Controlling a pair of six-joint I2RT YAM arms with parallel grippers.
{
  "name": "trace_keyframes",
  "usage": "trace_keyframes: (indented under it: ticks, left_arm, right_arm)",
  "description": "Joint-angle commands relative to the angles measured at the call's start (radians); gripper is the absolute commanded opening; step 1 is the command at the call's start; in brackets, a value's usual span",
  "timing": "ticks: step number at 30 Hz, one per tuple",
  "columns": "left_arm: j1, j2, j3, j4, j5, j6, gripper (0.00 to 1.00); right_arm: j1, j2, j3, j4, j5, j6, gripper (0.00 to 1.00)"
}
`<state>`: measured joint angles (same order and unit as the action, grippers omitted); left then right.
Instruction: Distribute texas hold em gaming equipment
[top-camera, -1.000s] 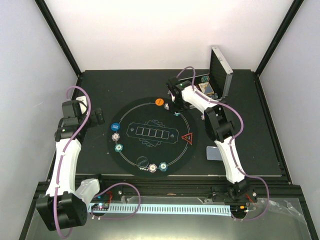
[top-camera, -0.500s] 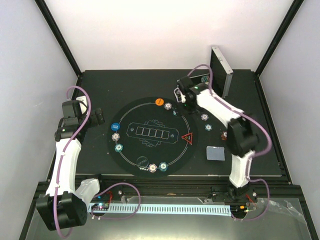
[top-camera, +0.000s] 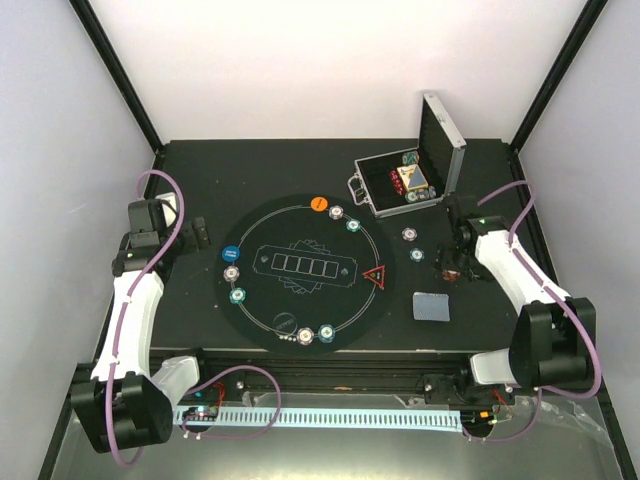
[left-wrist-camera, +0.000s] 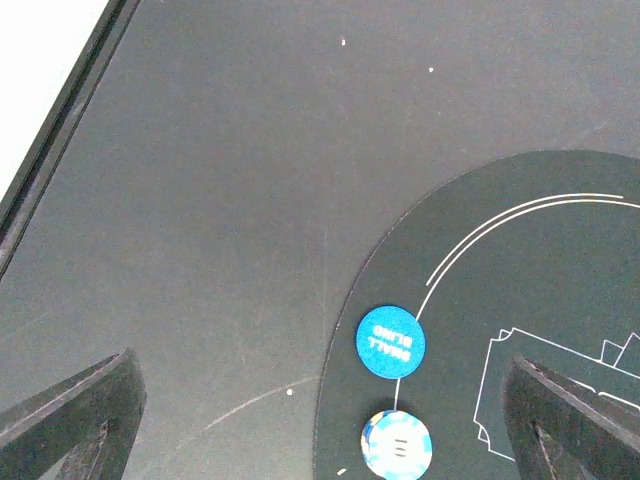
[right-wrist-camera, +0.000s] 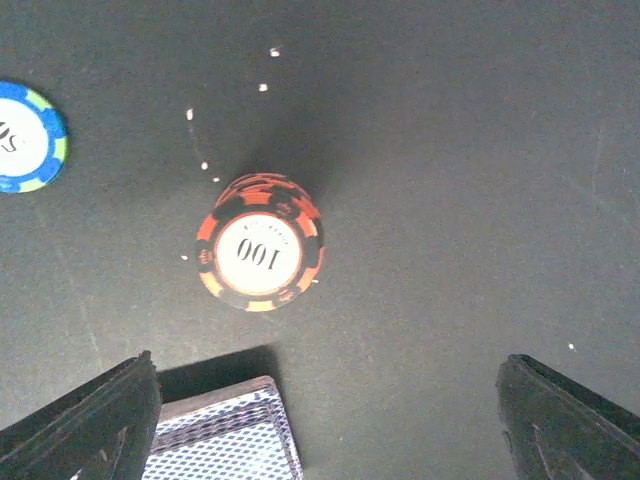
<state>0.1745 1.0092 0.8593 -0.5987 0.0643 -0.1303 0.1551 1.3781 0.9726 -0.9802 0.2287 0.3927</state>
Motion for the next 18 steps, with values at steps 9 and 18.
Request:
trace_keyframes:
  ticks: [9,18]
  left_arm:
    - [-0.007,-0.008,0.020,-0.007,0.000,0.012,0.99]
    - [-0.007,-0.007,0.021,-0.006,0.002,0.012,0.99]
  right_arm:
    - [-0.059,0.089,-0.011,0.108,-0.099,0.020,0.88]
    - [-0.065,0.165,-0.010,0.151,-0.100,0.019,0.73]
